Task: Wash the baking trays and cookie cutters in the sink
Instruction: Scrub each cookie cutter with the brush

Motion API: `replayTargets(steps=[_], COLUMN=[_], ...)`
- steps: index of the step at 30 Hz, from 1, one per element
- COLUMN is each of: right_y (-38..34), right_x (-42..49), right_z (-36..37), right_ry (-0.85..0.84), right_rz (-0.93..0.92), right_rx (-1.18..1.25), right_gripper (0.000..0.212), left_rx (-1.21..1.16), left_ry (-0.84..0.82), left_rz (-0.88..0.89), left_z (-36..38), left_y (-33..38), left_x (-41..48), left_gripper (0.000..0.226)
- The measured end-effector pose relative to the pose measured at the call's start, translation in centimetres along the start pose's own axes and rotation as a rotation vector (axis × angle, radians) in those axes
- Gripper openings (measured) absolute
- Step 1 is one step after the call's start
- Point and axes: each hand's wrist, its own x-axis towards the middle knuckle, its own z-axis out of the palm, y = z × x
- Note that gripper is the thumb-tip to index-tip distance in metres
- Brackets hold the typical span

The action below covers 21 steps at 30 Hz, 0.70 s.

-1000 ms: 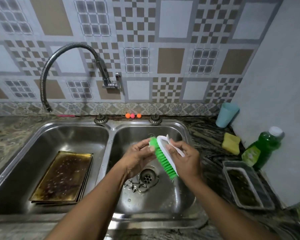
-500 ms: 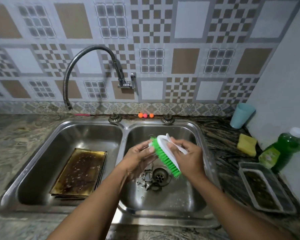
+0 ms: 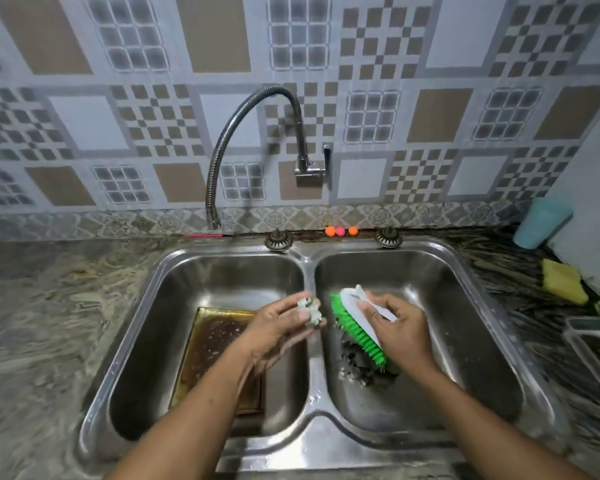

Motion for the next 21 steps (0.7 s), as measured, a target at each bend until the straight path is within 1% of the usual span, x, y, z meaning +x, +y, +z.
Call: replayTargets(steps=[2,4,7,9,11,15,19,21], right_y=[-1.5,-3.2,-4.5,-4.5,-4.1,-3.2,-2.9,-2.9], right_x=[0.4,0.8,0.7,0.0,-0.8,-2.1,-2.6,-2.6], right_z=[1.7,3.7,6.0,7.4,8.3,9.2,9.7,9.6], right_ry=[0.038,0.048,-0.014,-0.057,-0.097,-0.162,-0.171,-0.175], right_rz=[-0.010,-0.044,-0.037,-0.009,0.007,0.015,0.034,0.028], right_rx=[0.024,0.004,-0.037,-0.078,-0.120,-0.167,-0.215,-0.222], right_gripper=[0.018,0.020,0.025,0.025,0.027,0.028,0.025,0.025], left_rx=[0.141,0.397,0.746,0.996,1.169,1.295,1.350,1.389], left_ry=[0.019,0.095,0.236,0.323,0.377,0.398,0.357,0.346], left_rz=[0.015,0.037,0.045,0.004,-0.055,-0.167,-0.198,-0.192], left_z=[-2.1,-4.5,-9.1,-11.9,-14.7,-18.4,-19.0,-18.7], left_y=[1.0,1.8,1.4,0.4,-0.9,-3.5,-4.9,-5.1], left_x=[-0.5,-0.8,-1.4,-2.0,-2.7,-3.2,-3.2,-3.3], left_gripper=[0.050,0.047,0.044,0.045,0.048,0.058,0.062,0.070])
